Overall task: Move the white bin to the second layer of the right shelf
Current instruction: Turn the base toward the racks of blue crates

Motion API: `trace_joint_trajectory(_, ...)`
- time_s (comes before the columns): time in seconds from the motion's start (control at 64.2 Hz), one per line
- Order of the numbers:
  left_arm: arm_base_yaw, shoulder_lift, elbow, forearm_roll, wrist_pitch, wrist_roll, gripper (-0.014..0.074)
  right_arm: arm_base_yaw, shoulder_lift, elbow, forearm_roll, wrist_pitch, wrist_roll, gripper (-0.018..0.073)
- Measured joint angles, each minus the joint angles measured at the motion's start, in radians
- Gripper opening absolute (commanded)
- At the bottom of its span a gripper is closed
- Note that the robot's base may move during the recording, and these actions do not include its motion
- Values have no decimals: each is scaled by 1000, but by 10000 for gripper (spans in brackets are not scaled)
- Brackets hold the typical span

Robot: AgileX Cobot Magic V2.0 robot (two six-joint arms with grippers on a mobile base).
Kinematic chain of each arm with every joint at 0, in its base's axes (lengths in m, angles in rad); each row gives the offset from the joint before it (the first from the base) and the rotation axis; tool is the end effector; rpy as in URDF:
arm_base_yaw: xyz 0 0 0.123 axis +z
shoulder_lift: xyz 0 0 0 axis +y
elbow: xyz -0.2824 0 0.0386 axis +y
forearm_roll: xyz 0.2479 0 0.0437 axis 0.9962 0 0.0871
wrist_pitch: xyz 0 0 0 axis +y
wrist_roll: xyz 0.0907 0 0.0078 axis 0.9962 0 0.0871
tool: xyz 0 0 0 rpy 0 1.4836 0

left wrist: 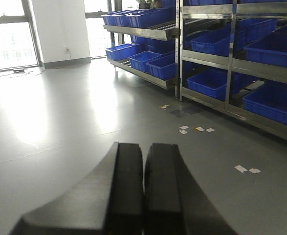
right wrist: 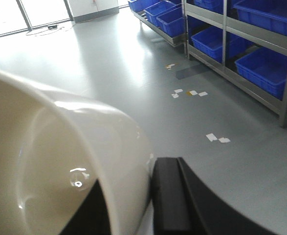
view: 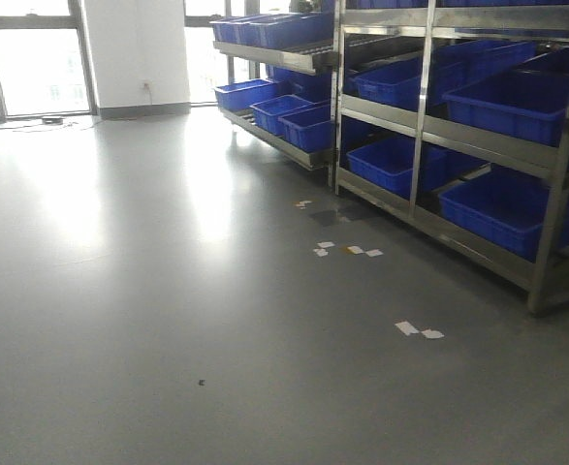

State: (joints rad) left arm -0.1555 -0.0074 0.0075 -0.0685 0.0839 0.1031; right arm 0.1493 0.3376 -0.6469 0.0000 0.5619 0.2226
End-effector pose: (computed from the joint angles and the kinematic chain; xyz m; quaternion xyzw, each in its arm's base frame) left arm 0.0555 -0.0092 0.2034 0.0691 0.7025 -0.0447 0.7069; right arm 0.0583 0.0088 0.3549 0.0280 0.7626 0.1195 0.6351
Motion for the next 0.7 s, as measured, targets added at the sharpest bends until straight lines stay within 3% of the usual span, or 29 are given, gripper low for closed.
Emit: trace_joint_trajectory(0.701, 0, 0, 0, 0, 0, 0, 85, 0, 0, 0, 0, 0, 0, 57)
